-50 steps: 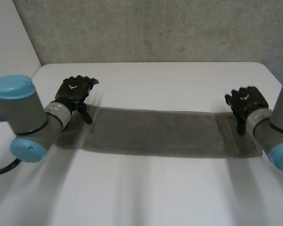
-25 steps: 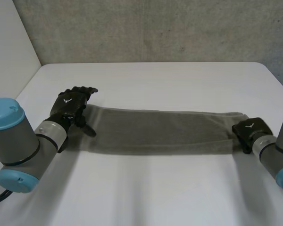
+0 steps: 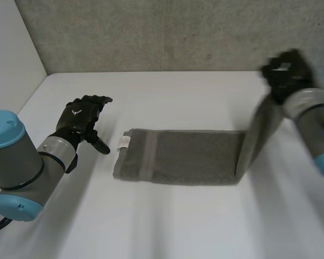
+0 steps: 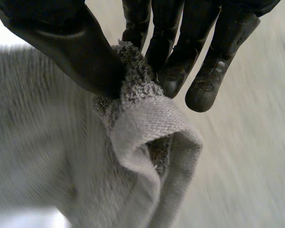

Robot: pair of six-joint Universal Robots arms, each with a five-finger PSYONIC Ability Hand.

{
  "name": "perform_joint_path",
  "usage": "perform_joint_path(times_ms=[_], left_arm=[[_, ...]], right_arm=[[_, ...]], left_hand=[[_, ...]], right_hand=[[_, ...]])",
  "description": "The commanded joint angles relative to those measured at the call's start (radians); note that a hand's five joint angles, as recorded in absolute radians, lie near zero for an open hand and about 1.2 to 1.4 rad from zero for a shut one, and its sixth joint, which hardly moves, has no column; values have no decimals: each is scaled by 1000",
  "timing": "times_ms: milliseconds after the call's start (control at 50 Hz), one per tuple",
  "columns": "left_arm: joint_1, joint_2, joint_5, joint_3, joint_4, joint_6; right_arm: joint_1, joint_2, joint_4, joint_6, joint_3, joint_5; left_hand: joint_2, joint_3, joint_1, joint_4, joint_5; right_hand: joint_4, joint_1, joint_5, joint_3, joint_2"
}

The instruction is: Fold the towel.

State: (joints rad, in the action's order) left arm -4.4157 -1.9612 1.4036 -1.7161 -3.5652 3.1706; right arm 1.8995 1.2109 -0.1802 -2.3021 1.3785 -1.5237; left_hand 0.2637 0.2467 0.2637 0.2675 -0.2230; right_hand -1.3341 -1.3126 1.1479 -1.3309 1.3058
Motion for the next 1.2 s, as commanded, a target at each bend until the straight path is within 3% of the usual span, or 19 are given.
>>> perform_joint_path(times_ms=[20, 100, 140, 160, 200, 240, 320, 400, 660, 700, 740, 760, 800, 820, 840, 900, 1060, 1160, 1200], left_arm=[[-8, -1, 0, 1, 0, 0], [-8, -2, 0, 1, 0, 0], [-7, -2, 0, 1, 0, 0], [-5, -2, 0, 1, 0, 2], [-2, -2, 0, 1, 2, 2], [-1, -2, 0, 0, 2, 2], [4, -2, -6, 0, 3, 2], [21, -1, -12, 1, 3, 3], [165, -42, -15, 55, 8, 28], [174, -59, -15, 56, 11, 38], [182, -70, -12, 58, 13, 54], [190, -74, -11, 58, 13, 71], [190, -74, -9, 56, 14, 83], [190, -71, -8, 55, 14, 88], [190, -71, -8, 55, 14, 88], [184, -62, -6, 50, 14, 86], [174, -4, -3, 67, 17, 81], [156, 51, 8, 102, 25, 62], [128, 87, 46, 124, 26, 2]], right_arm=[[335, -164, -18, 3, -67, 107], [401, -235, -18, 4, -67, 157], [435, -283, -18, 3, -68, 157], [435, -283, -18, 3, -68, 157], [418, -294, -19, -13, -64, 146], [417, -286, -19, -20, -58, 129], [406, -254, -12, -72, -33, 83], [290, -131, -2, -207, 92, 25], [128, -71, -56, -323, 378, 37], [112, -71, -73, -323, 395, 37], [95, -77, -94, -319, 406, 39], [95, -77, -94, -319, 406, 39], [89, -100, -98, -307, 393, 22], [88, -100, -98, -307, 393, 22], [79, -102, -98, -295, 390, 16], [72, -68, -99, -252, 373, -9], [107, -13, -84, -109, 240, -18], [282, -51, -71, -45, 113, 54], [384, -138, -70, -25, 27, 143]], left_hand=[[-83, -66, -83, -86, 216], [-83, -66, -83, -86, 216], [-83, -66, -83, -86, 216], [-83, -66, -83, -86, 216], [-83, -66, -83, -86, 216], [-83, -66, -83, -86, 216], [-83, -66, -83, -86, 216], [-83, -66, -83, -86, 216], [-30, -13, -30, -33, 163], [-30, -13, -30, -33, 163], [-30, -13, -30, -33, 163], [-33, -16, -33, -36, 166], [-38, -21, -38, -42, 172], [-44, -27, -44, -48, 178], [-44, -27, -44, -48, 178], [-47, -30, -47, -51, 181], [-68, -51, -68, -72, 202], [-71, -54, -71, -75, 205], [-71, -54, -71, -75, 205]], right_hand=[[-62, -84, 74, -65, 91], [7, -14, 4, 4, 21], [652, 630, -640, 649, -624], [656, 635, -644, 653, -628], [1095, 1074, -1083, 1092, -1067], [1160, 1138, -1148, 1156, -1131], [1160, 1138, -1148, 1156, -1131], [1160, 1138, -1148, 1156, -1131], [1160, 1138, -1148, 1156, -1131], [1050, 1028, -1038, 1046, -1021], [694, 672, -682, 690, -665], [691, 670, -680, 688, -663], [130, 109, -119, 127, -102], [128, 106, -116, 124, -99], [-60, -82, 72, -63, 89], [-62, -84, 74, -65, 91], [-62, -84, 74, -65, 91], [-62, -84, 74, -65, 91], [-62, -84, 74, -65, 91]])
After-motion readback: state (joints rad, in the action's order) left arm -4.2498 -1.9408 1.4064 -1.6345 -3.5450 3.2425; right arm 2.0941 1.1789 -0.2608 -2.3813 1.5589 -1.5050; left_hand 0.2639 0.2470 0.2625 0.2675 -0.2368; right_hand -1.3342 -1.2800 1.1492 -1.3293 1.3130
